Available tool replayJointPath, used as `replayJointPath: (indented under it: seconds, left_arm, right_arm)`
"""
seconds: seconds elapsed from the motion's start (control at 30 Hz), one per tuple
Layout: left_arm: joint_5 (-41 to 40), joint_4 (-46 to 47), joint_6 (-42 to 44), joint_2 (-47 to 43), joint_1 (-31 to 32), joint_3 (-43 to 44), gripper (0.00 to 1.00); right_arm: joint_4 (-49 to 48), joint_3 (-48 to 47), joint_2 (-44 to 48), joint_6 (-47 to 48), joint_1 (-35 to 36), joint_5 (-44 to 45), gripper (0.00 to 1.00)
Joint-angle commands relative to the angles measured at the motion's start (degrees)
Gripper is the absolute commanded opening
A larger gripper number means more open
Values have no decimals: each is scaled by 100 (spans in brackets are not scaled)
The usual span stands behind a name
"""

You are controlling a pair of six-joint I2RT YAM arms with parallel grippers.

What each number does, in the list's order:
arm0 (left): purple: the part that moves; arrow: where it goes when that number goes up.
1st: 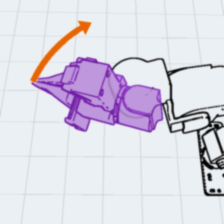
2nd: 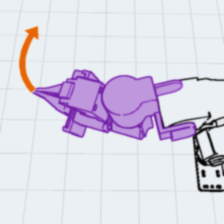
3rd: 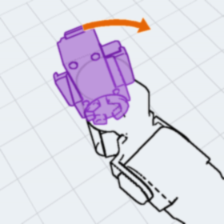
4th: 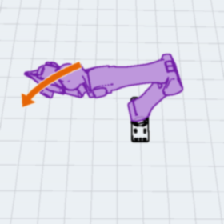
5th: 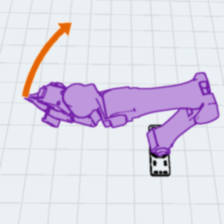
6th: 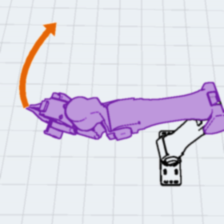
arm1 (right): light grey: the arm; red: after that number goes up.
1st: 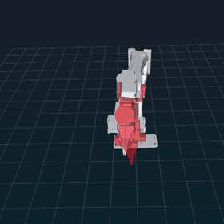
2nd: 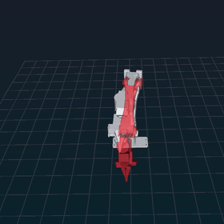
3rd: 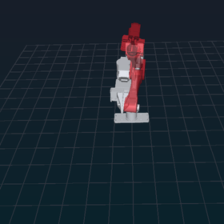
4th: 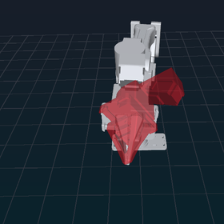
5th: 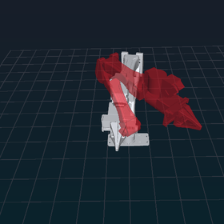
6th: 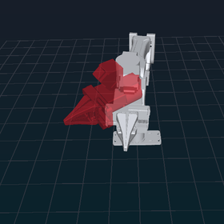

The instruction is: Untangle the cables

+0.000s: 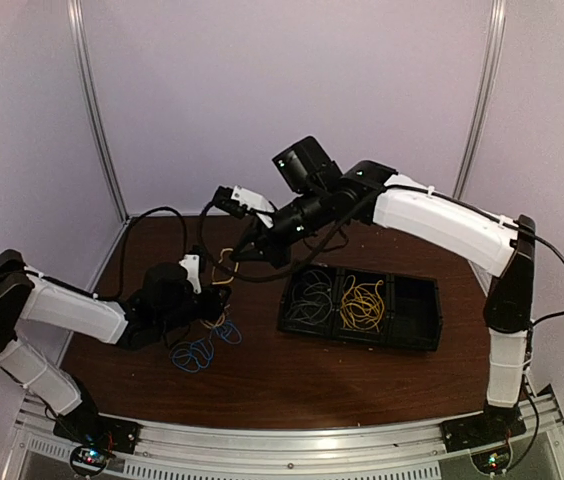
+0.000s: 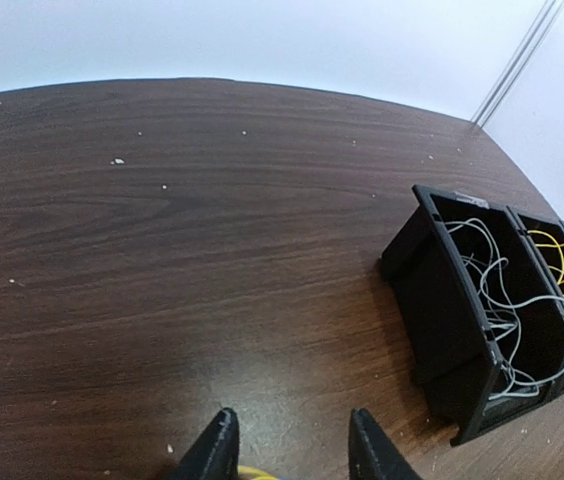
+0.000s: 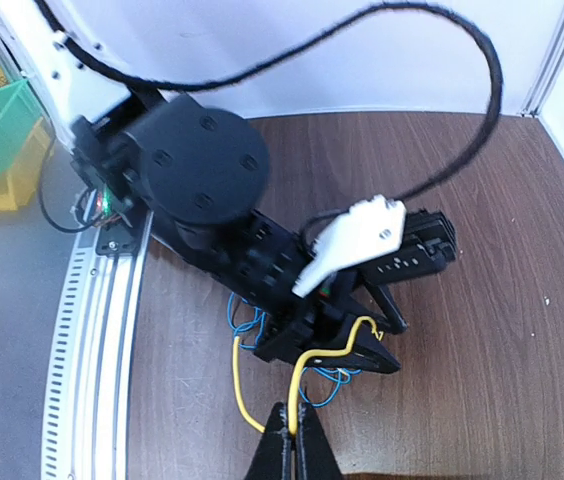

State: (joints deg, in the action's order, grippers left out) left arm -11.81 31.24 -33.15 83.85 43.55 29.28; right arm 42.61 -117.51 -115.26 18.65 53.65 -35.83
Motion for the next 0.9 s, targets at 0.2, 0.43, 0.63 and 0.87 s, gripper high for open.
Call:
replayJointPath:
  seconds: [0.2,0.43,0.63,0.87]
  left_arm:
    - [25,600,80,1155,-21,563,30]
    - [-87,523,177,1259,-51,455,26]
    - [-137,333,166,1422,-142,383,24]
    - [-172,155,19,1432,-350,381,24]
  right_arm:
    - [284,-782,1244,153,-83,-415,0]
    - [101,-1281,2061,287,-269,-170,0]
    - [113,-1545,2434,243,-879,-344,0]
    - [96,-1671,2700,197,-1551,-419,0]
